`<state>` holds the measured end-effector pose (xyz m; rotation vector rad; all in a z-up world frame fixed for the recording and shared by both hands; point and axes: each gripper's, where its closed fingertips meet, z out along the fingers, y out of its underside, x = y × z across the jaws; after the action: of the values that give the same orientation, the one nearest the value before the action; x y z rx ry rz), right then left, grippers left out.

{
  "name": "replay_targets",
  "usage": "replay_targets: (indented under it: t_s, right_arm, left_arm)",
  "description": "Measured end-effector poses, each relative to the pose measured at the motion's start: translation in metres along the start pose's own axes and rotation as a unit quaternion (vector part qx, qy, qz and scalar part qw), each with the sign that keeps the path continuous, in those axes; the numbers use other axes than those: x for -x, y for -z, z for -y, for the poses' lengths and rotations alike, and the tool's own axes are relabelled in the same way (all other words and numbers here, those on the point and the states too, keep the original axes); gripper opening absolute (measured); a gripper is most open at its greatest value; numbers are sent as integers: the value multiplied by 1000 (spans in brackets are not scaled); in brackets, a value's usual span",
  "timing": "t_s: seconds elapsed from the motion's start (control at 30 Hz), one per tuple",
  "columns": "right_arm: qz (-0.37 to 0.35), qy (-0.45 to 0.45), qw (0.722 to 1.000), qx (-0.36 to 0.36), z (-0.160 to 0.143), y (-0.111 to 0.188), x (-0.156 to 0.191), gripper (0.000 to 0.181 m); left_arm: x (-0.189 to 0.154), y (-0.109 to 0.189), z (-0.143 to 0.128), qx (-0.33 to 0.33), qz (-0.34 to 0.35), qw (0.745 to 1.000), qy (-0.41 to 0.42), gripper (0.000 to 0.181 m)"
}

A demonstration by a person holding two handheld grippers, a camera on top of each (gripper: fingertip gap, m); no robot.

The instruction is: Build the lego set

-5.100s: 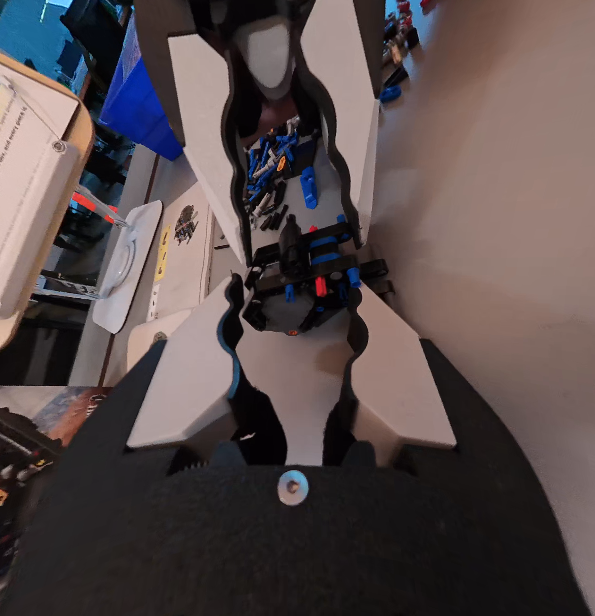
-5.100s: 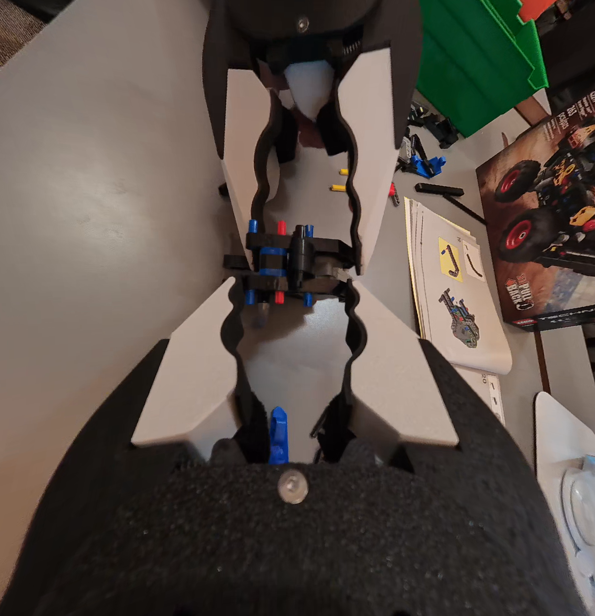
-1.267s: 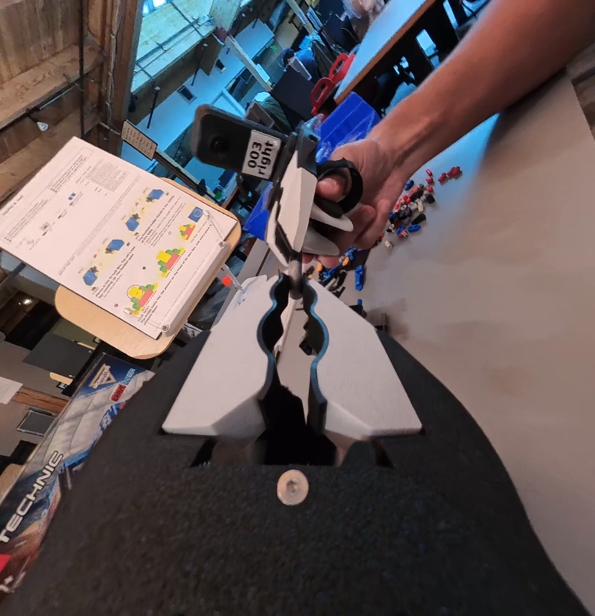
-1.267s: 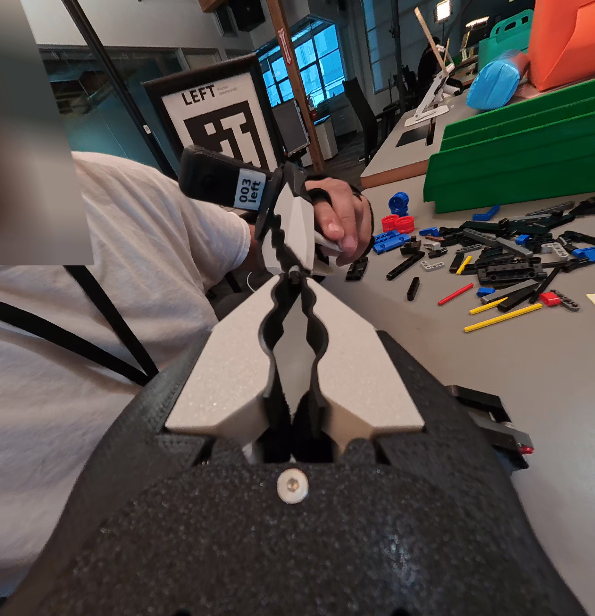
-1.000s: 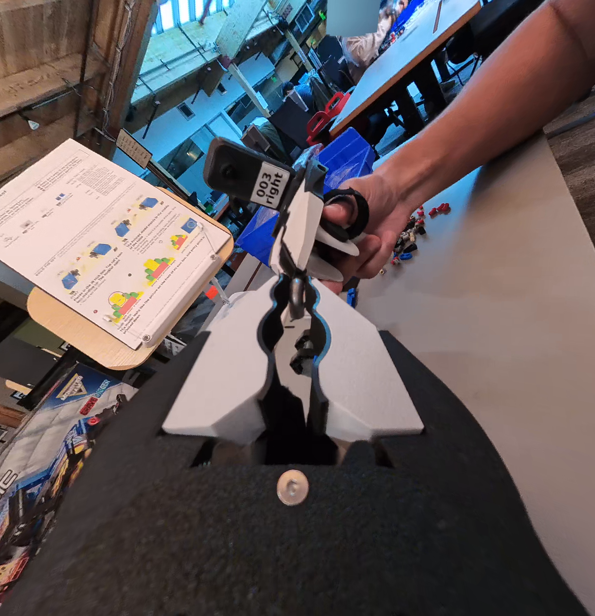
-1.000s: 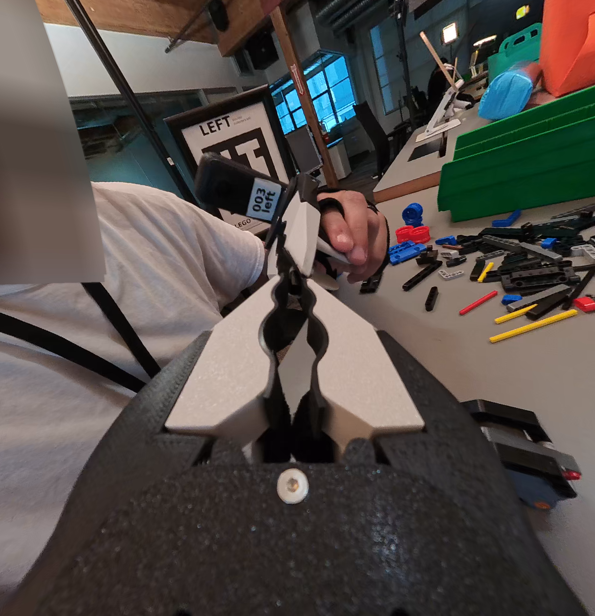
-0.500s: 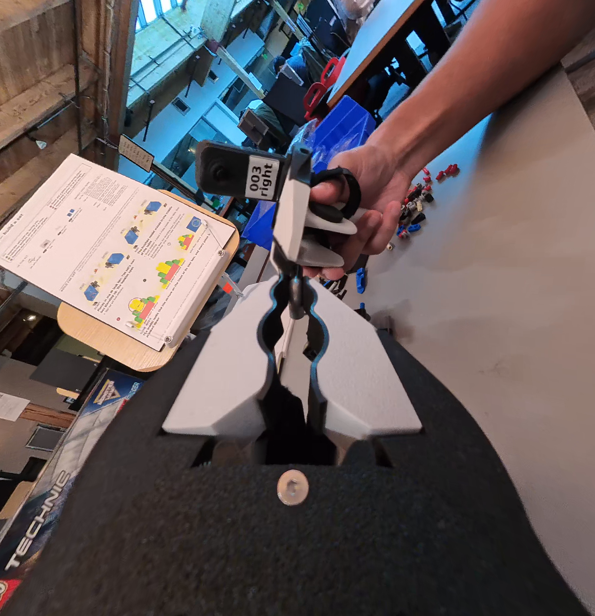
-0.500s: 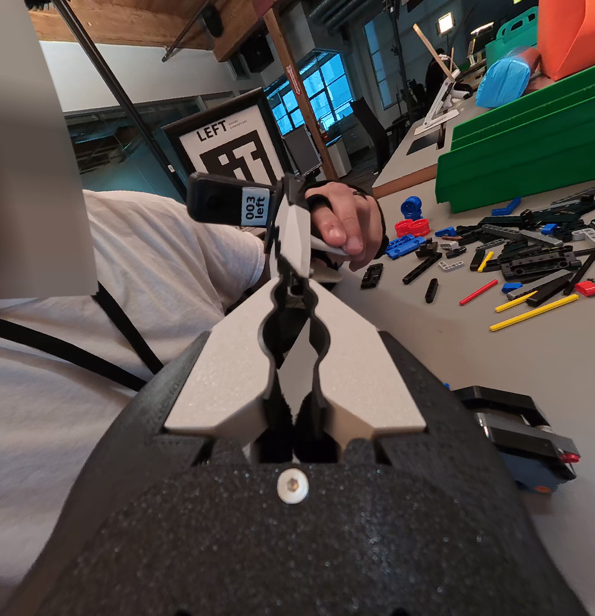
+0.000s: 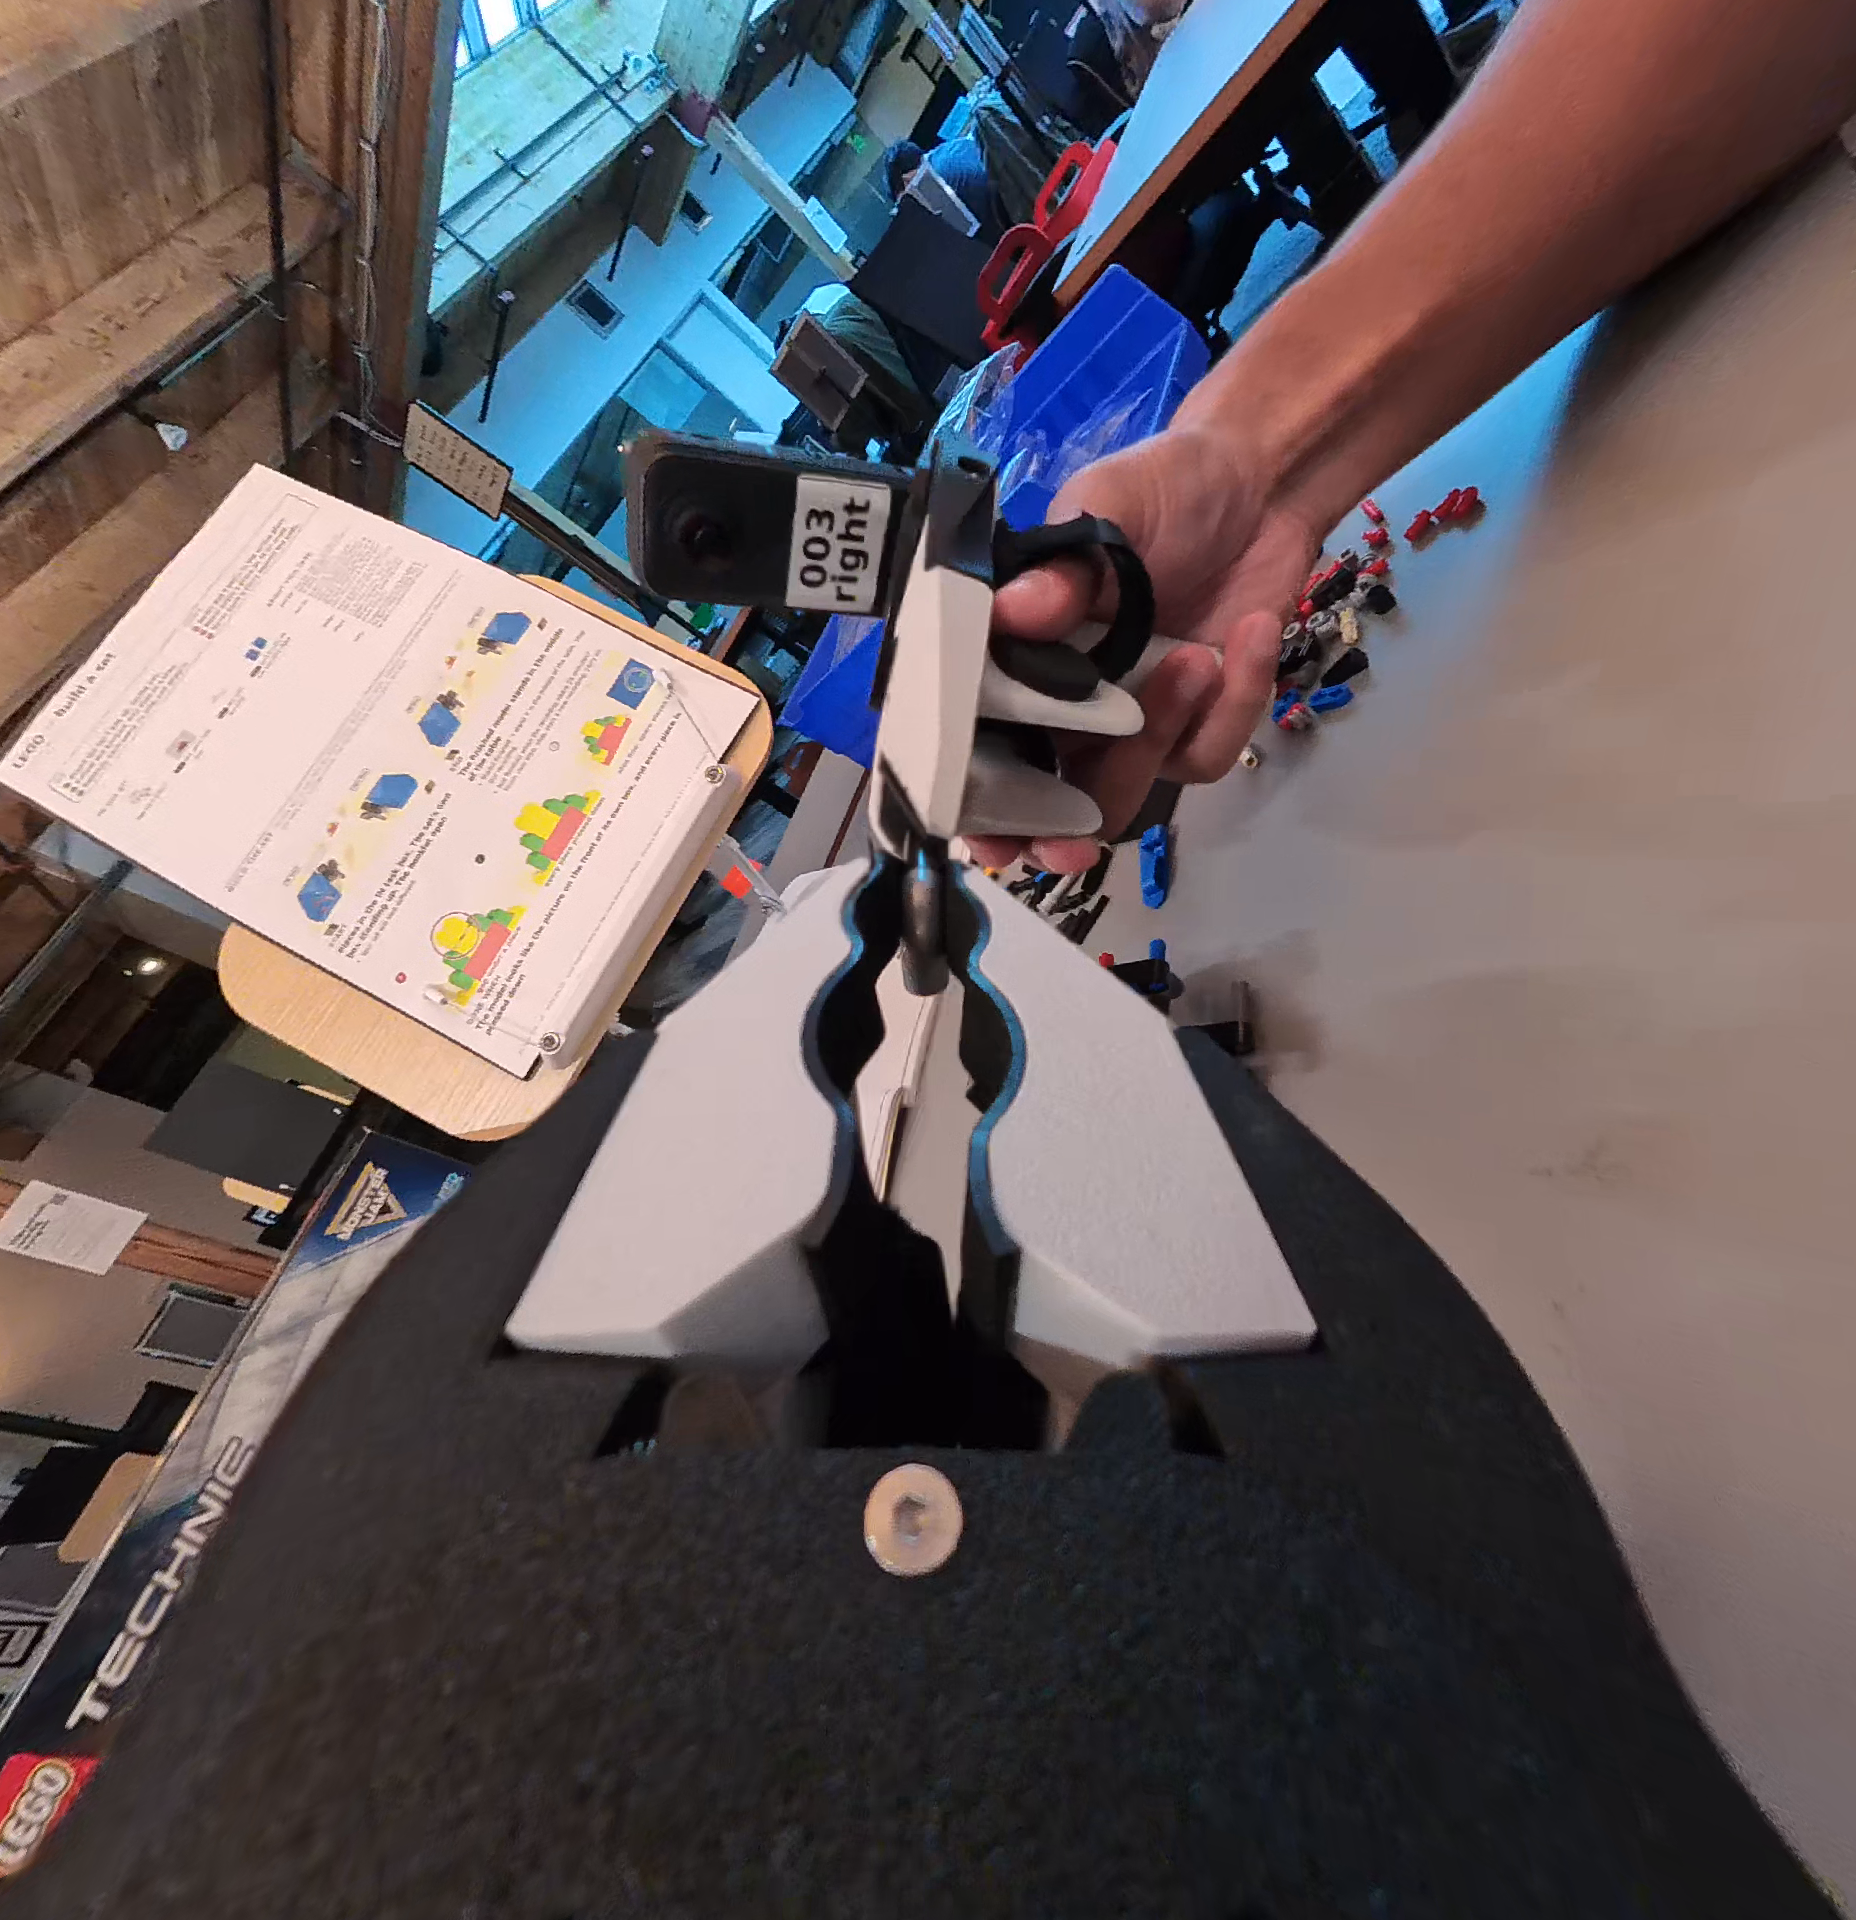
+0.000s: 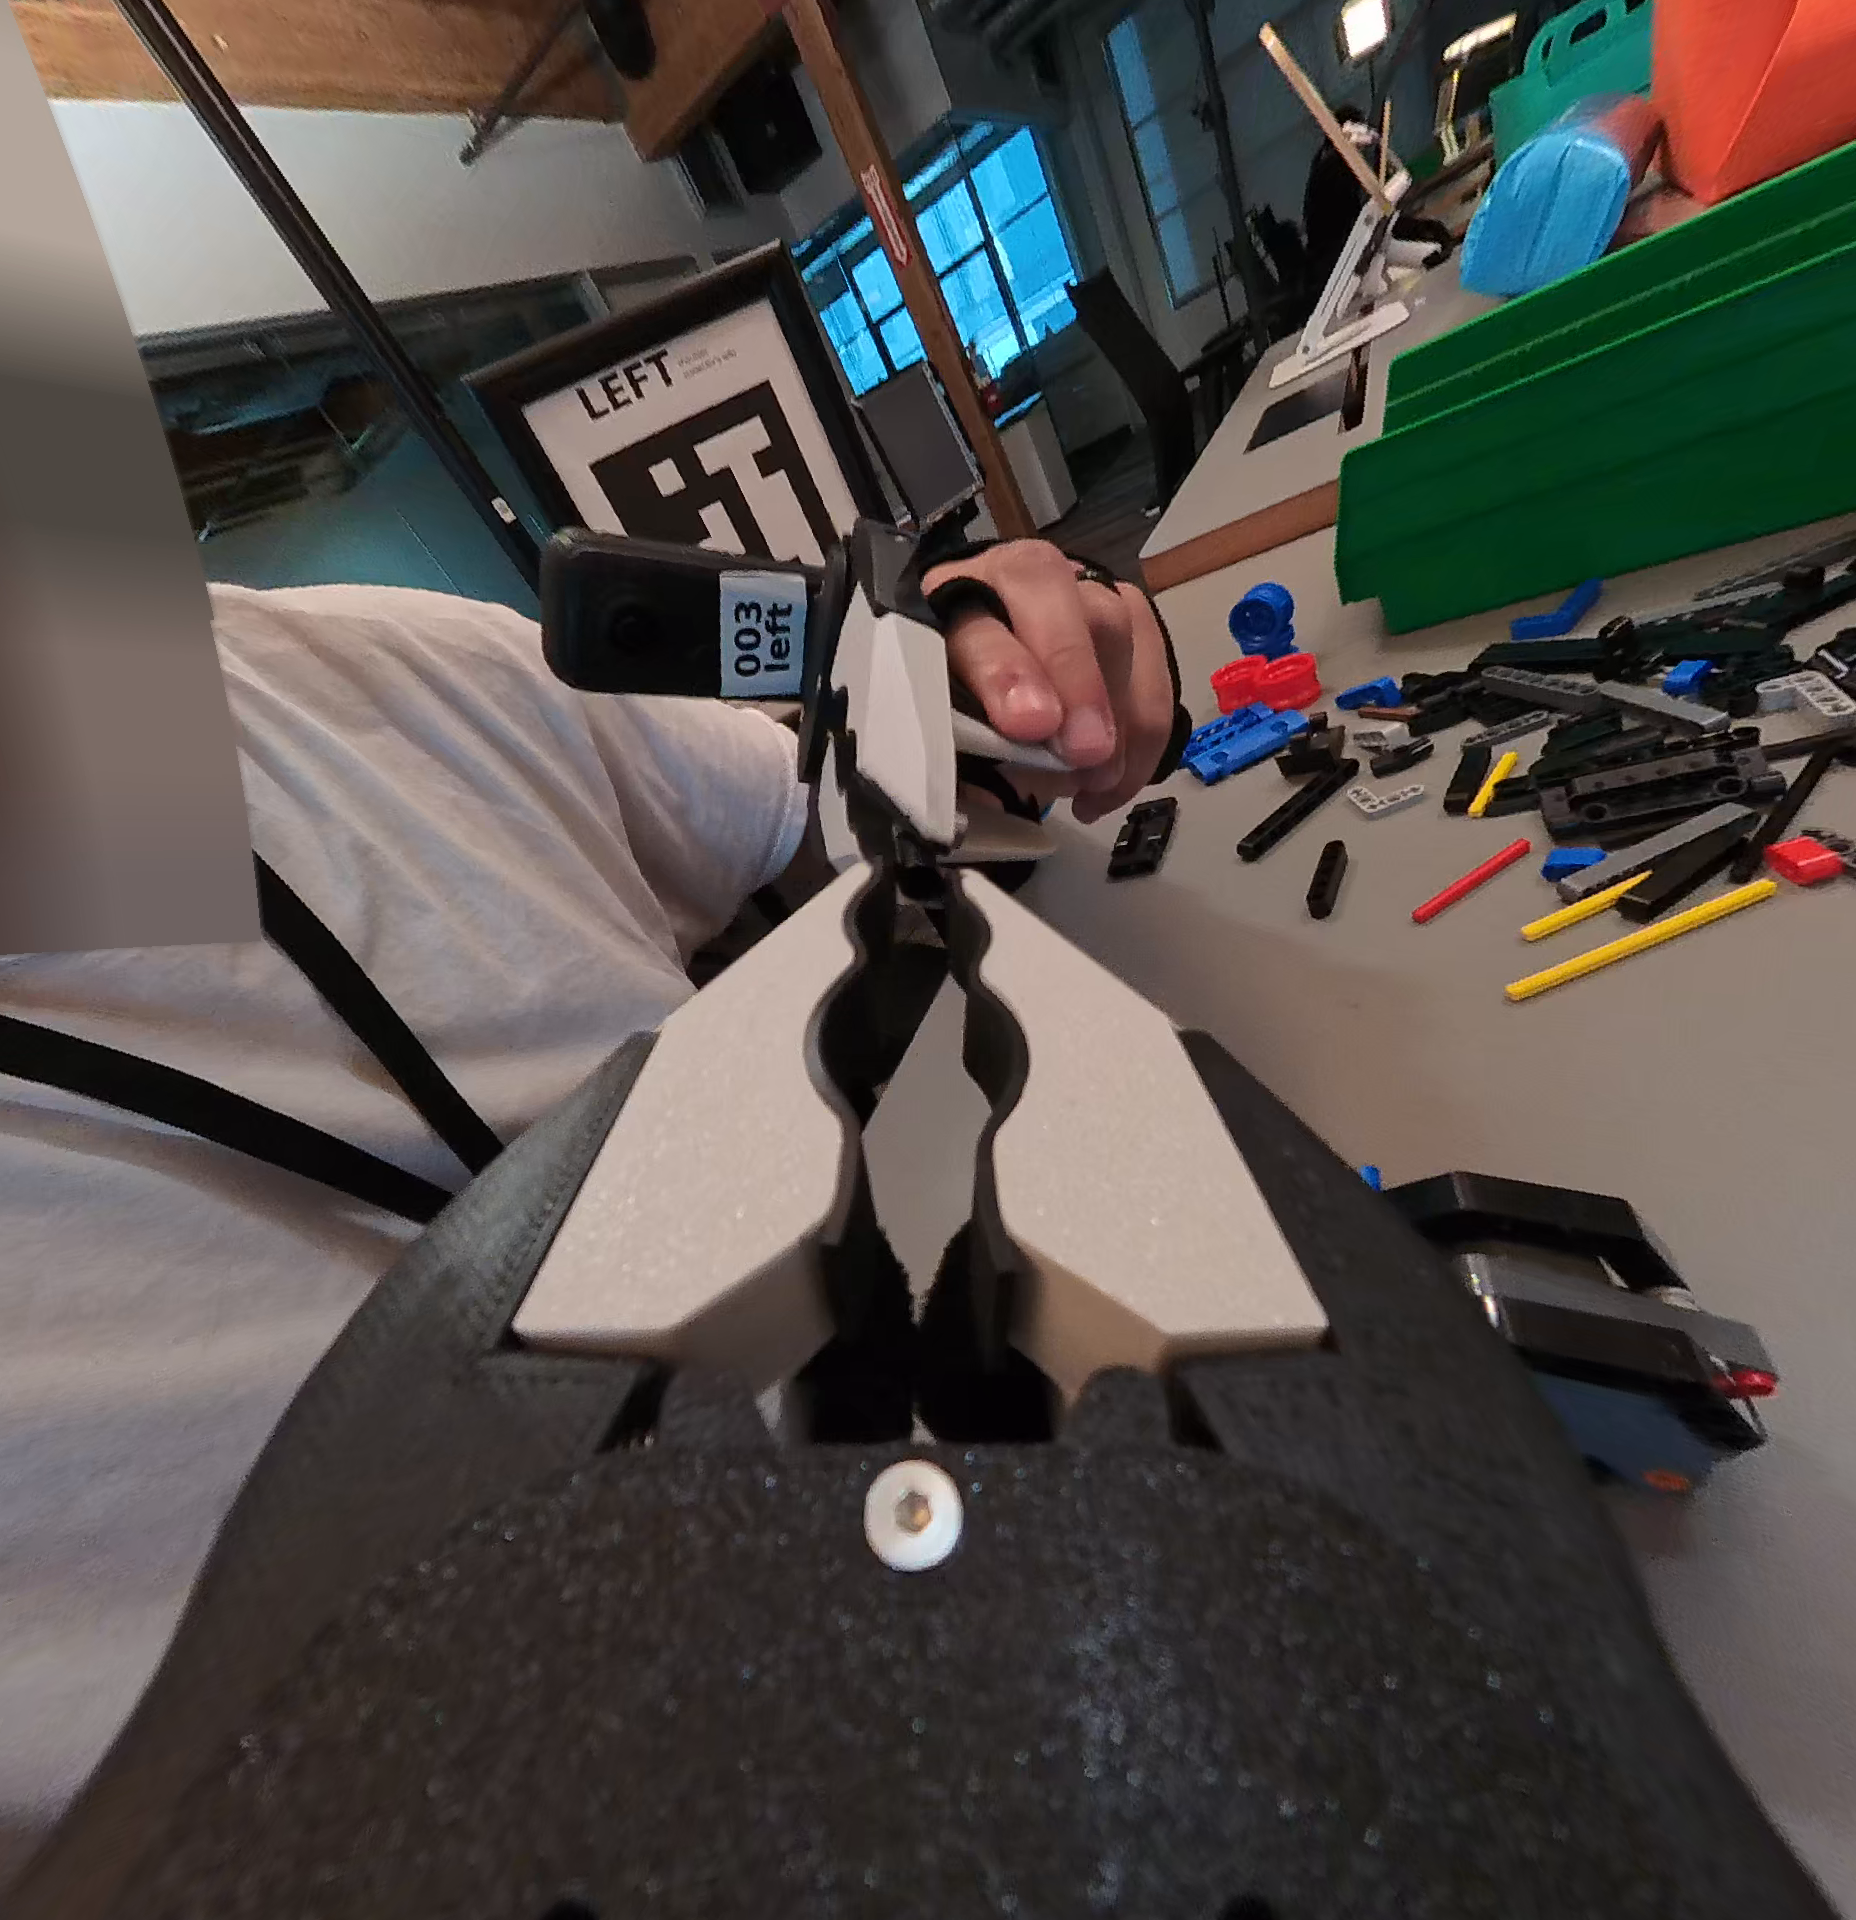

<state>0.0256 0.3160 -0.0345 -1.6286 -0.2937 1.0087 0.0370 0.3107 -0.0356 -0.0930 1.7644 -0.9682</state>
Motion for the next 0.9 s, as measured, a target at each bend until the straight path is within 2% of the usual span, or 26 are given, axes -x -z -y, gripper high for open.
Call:
replay_targets:
  t_s: [0.3,0.5,0.57,0.6,0.67,0.7,0.77,0.83,0.9]
  right_arm:
    - [37,-21,999,-8,0,-2,9,6]
    - [5,0,1000,9,-3,0,1,8]
    - [-35,44,998,13,8,17,-7,19]
    - [-81,89,992,38,8,30,-18,26]
    - [-195,194,956,106,-1,59,-48,37]
    - [-231,221,940,122,-6,68,-58,51]
    - [-243,231,929,155,-20,72,-67,69]
    - [-240,204,926,210,-44,65,-75,89]
    - [-246,207,913,249,-62,58,-84,96]
  left_arm:
    - [-2,4,10,-32,-11,999,8,6]
    - [-4,3,1,-19,-32,999,29,6]
    - [-5,5,-11,-1,-53,997,50,6]
    - [-5,5,-23,14,-65,996,65,6]
    - [-8,7,-47,36,-99,987,120,6]
    - [-6,7,-55,35,-103,983,148,6]
    - [-5,5,-66,28,-117,973,199,6]
    - [-2,1,-71,22,-119,967,225,6]
    - [-1,-3,-75,20,-116,966,231,6]
